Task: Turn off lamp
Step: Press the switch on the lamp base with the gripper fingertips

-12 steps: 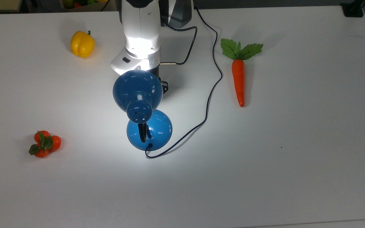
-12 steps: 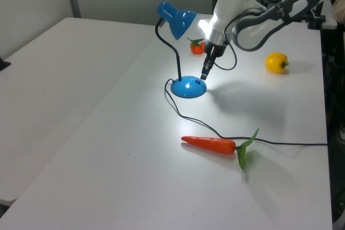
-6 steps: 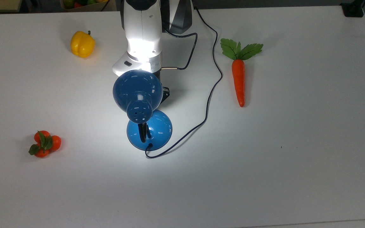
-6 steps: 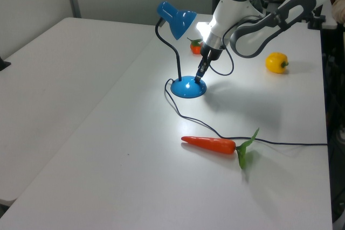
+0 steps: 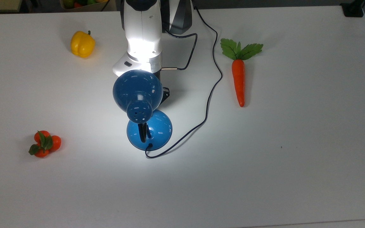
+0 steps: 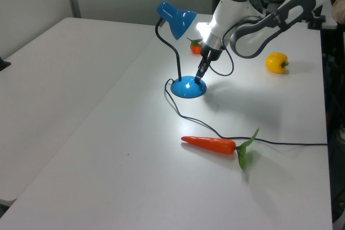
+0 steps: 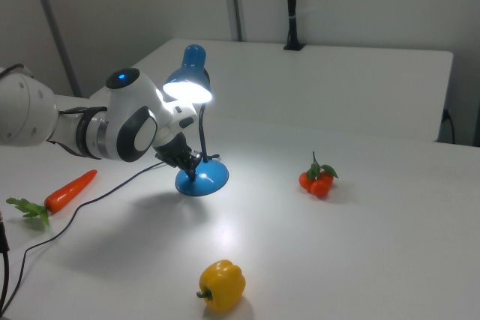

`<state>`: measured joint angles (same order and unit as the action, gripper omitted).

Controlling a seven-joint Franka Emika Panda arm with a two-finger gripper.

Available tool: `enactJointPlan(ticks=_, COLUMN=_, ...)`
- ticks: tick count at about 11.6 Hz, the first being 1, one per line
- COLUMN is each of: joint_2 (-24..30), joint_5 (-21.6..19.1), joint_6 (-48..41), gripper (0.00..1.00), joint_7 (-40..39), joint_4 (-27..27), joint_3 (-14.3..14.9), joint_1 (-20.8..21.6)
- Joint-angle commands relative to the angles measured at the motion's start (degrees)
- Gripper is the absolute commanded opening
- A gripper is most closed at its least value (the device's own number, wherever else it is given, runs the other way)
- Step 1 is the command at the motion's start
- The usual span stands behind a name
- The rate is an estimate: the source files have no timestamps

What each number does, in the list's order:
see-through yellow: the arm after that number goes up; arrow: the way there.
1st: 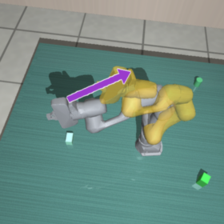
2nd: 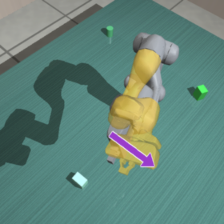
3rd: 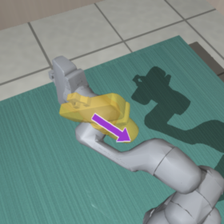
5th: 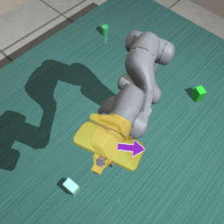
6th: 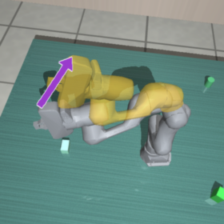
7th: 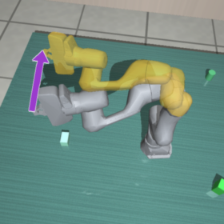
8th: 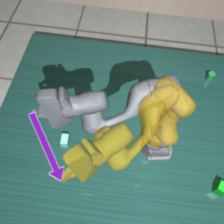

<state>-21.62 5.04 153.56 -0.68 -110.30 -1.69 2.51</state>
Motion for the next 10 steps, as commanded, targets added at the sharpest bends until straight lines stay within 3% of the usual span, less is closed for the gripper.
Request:
enactJointPlan(ticks=1, joint_2=0.44, joint_5=-0.29, joint_6=0.43, gripper=0.00, joint_7=1.12, joint_4=-1.41, joint_3=0.11, joint_1=0.48)
enactJointPlan(ticks=10, joint_2=5.00, joint_5=-0.29, joint_6=-16.16, gripper=0.00, joint_7=2.62, joint_4=-1.50, joint_3=0.11, joint_1=0.48)
